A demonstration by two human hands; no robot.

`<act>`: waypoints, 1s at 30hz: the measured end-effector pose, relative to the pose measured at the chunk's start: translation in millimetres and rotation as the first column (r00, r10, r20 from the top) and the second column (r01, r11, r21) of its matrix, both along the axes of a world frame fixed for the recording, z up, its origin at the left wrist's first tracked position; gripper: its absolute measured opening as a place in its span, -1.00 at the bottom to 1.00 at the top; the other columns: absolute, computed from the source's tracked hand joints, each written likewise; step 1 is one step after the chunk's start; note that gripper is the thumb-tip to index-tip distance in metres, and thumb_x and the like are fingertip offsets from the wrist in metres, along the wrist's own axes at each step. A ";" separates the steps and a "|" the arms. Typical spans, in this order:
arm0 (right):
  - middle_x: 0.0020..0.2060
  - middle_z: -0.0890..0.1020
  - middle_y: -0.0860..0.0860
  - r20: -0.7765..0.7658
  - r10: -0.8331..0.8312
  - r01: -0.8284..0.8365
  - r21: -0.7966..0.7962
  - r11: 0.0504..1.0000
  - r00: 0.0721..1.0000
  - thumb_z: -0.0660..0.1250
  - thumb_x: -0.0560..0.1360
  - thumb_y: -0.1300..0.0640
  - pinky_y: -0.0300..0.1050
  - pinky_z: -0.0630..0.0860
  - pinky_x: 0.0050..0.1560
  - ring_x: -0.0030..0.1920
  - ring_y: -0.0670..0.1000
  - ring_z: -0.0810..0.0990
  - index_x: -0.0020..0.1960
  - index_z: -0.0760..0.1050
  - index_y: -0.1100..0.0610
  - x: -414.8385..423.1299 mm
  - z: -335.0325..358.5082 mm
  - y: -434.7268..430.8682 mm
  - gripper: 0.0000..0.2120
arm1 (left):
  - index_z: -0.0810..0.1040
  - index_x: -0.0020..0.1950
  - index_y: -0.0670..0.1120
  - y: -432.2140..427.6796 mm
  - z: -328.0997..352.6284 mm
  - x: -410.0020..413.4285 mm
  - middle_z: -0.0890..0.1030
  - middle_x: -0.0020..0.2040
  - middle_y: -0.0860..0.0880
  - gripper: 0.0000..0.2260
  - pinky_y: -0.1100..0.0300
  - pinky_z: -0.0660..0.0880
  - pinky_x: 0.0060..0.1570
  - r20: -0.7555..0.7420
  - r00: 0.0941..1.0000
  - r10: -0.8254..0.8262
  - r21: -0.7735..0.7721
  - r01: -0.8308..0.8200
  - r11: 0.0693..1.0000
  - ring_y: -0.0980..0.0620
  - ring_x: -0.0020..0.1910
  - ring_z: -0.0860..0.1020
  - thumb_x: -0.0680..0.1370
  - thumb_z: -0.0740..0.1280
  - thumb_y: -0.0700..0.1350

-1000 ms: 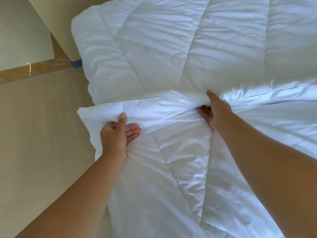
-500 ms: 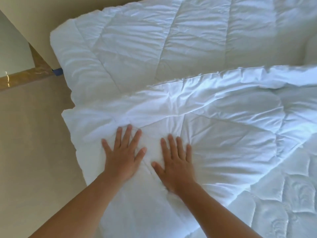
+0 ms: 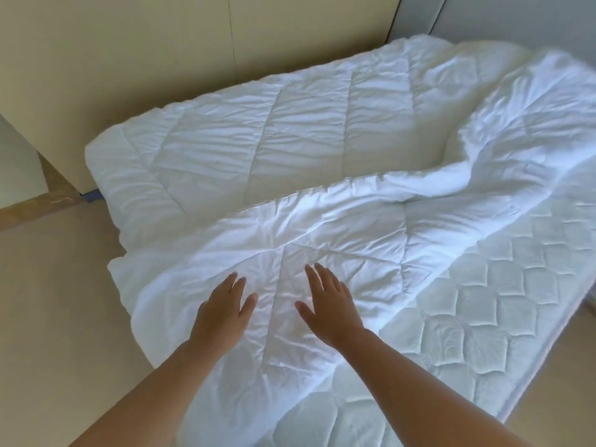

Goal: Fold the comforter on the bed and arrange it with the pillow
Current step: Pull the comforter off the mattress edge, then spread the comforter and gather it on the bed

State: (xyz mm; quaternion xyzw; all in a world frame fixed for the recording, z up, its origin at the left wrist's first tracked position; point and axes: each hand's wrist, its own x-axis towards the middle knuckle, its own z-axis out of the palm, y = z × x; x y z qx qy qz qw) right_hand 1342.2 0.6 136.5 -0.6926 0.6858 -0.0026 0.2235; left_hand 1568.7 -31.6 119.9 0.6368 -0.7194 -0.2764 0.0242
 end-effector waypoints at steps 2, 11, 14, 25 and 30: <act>0.61 0.07 0.11 0.016 -0.139 0.139 -0.022 0.990 0.990 0.14 0.64 -0.17 0.11 0.16 0.55 0.60 0.14 0.08 0.63 -0.06 0.09 -41.4 50.1 28.0 -0.29 | 0.26 0.57 -0.05 22.4 45.6 -23.9 0.25 0.59 -0.02 -0.49 0.02 0.31 0.44 -0.063 0.997 -0.037 -0.009 0.037 0.999 -0.02 0.56 0.24 0.66 0.15 0.12; 0.32 0.45 0.09 0.007 -0.231 0.230 0.083 0.970 0.973 0.20 0.61 -0.14 0.06 0.47 0.25 0.29 0.15 0.52 0.55 0.12 0.04 -217.7 166.0 163.0 -0.41 | 0.29 0.54 0.05 124.6 200.0 -167.9 0.45 0.45 0.06 -0.46 0.17 0.35 0.37 -0.201 0.965 -0.166 0.028 0.175 0.984 0.04 0.44 0.41 0.60 0.29 0.15; 0.34 0.47 0.09 0.012 -0.204 0.202 0.097 0.975 0.979 0.22 0.61 -0.14 0.00 0.44 0.29 0.34 0.10 0.49 0.52 0.20 0.05 -285.7 184.7 195.3 -0.44 | 0.35 0.51 -0.01 158.4 216.8 -241.4 0.45 0.45 0.04 -0.50 0.18 0.36 0.37 -0.151 0.970 -0.191 -0.004 0.192 0.981 0.03 0.42 0.42 0.60 0.30 0.10; 0.19 0.60 0.05 0.140 -0.254 0.223 0.203 0.953 0.957 0.29 0.58 -0.10 -0.12 0.48 0.19 0.18 0.04 0.58 0.42 0.37 0.06 -473.7 233.1 269.9 -0.53 | 0.52 0.29 0.03 202.8 263.1 -449.3 0.59 0.13 0.08 -0.67 0.26 0.42 0.02 -0.061 0.963 -0.262 -0.053 0.259 0.964 0.14 -0.05 0.49 0.56 0.36 0.09; 0.11 0.64 0.04 0.131 -0.256 0.231 0.181 0.956 0.958 0.28 0.58 -0.09 -0.11 0.49 0.14 0.12 0.03 0.60 0.40 0.39 0.06 -529.8 239.3 238.6 -0.56 | 0.51 0.31 0.04 170.5 257.0 -481.6 0.60 0.19 0.07 -0.65 0.24 0.43 0.06 -0.010 0.970 -0.241 -0.057 0.240 0.969 0.08 0.09 0.55 0.57 0.35 0.11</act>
